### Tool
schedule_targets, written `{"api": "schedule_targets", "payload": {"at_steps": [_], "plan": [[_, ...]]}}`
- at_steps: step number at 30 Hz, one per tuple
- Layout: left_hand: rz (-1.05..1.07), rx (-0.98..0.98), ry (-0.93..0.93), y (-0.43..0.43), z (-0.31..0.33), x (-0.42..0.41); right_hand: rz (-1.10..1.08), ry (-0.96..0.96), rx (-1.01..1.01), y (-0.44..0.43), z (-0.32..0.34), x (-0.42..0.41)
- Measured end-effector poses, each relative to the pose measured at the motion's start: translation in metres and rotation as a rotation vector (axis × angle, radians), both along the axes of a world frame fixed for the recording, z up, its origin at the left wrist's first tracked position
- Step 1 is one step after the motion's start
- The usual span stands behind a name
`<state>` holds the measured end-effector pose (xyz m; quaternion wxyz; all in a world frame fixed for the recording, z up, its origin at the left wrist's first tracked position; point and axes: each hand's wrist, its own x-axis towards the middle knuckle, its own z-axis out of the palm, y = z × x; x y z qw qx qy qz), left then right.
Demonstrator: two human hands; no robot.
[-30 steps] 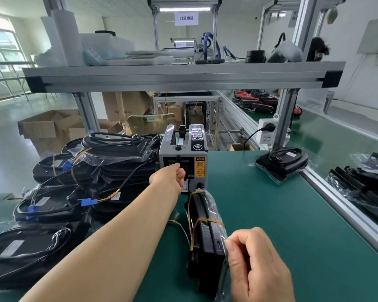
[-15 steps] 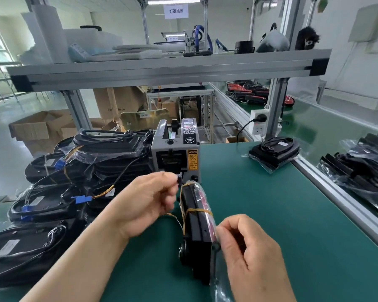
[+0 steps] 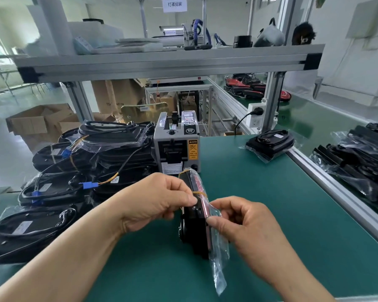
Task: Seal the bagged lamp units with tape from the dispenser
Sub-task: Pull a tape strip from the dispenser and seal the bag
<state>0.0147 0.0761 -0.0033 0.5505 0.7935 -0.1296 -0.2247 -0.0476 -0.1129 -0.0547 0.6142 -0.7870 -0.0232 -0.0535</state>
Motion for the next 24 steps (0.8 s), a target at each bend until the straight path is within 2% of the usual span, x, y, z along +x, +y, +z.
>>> {"api": "schedule_targets", "payload": {"at_steps": [3,9,24], "plan": [[0.036,0.031,-0.06,0.0,-0.002,-0.002,-0.022,-0.025,-0.042,-0.001,0.001,-0.001],[0.018,0.042,-0.066,-0.005,-0.006,-0.003,-0.036,-0.067,-0.092,0.002,0.001,-0.002],[0.091,-0.017,-0.129,-0.004,-0.022,-0.005,-0.041,-0.072,-0.064,0.007,-0.003,-0.003]]}}
